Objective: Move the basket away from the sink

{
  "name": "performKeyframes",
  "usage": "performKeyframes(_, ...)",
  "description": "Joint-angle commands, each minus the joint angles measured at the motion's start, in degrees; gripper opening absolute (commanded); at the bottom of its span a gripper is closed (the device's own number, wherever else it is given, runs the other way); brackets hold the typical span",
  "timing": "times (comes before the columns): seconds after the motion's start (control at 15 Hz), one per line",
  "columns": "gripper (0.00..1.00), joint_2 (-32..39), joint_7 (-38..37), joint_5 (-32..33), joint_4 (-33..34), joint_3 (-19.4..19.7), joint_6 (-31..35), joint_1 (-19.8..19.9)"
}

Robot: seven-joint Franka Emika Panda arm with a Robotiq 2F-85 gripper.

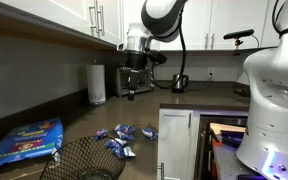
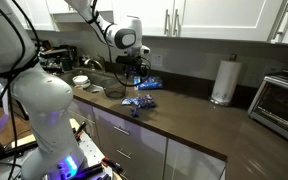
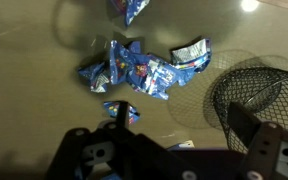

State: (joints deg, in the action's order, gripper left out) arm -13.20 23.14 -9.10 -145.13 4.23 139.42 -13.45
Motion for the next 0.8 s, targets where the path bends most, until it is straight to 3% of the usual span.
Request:
performKeyframes(0.0, 1.00, 2.0, 0.3, -4.3, -1.3, -3.6, 2.9, -0.6)
performKeyframes(0.47, 1.00, 11.3, -0.1, -9.5, 1.8, -11.0, 9.1, -3.2)
performKeyframes(0.73, 1.00, 16.8, -2.4, -12.4, 4.2, -14.2, 17.0, -2.2)
